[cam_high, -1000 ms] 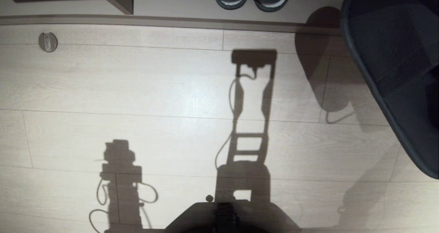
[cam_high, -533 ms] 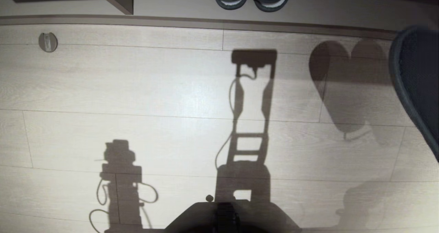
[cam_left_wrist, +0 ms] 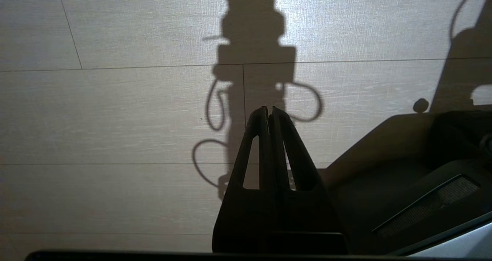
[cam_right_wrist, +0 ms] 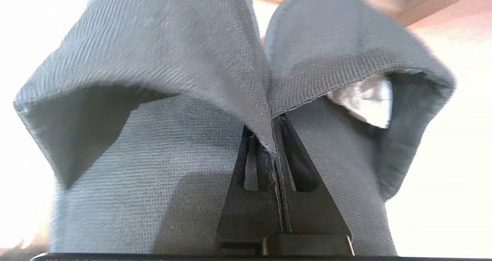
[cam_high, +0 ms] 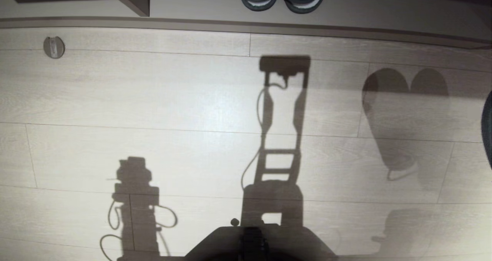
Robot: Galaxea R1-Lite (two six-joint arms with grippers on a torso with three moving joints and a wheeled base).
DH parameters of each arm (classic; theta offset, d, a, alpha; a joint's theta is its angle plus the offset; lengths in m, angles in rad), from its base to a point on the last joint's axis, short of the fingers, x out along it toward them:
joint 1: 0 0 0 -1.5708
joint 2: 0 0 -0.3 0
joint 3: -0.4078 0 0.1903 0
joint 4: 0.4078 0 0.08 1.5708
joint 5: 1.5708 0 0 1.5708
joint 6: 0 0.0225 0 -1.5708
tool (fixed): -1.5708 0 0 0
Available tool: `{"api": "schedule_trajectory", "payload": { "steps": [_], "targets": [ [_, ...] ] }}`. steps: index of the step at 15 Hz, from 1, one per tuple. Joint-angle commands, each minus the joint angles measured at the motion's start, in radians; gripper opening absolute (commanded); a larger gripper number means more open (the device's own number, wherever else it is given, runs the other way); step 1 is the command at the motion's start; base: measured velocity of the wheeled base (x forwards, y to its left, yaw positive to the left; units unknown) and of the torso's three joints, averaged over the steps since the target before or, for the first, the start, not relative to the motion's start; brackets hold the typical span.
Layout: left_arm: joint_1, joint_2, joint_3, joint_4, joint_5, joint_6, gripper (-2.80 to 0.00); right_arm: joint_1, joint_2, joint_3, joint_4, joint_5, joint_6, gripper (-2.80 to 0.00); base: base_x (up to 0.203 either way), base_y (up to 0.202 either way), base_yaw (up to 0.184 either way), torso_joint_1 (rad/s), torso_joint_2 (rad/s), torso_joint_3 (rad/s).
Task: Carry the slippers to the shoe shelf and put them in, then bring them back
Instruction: Place the slippers on the floor
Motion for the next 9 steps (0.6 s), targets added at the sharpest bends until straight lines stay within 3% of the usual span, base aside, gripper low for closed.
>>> {"api": "schedule_trajectory", "payload": {
  "steps": [1,5,9],
  "targets": [
    [0.000,0.001,0.000,0.000,0.001,0.001,-2.80,-0.050,-0.036,0.028,-0.025,0.004,-0.003,-2.80,0.000,0.000,0.000,0.000,0.00,0.000],
    [0.001,0.001,0.002,-0.006,-0.004,-0.019,-2.80,-0.093,-0.216,0.121,0.120,0.117,-0.004,-2.80,0.000,0.000,0.000,0.000,0.00,0.000],
    [0.001,0.001,0.002,-0.006,-0.004,-0.019,-2.80,-0.099,-0.299,0.288,0.263,0.153,0.008,-2.80,0.000,0.000,0.000,0.000,0.00,0.000]
  ]
}}
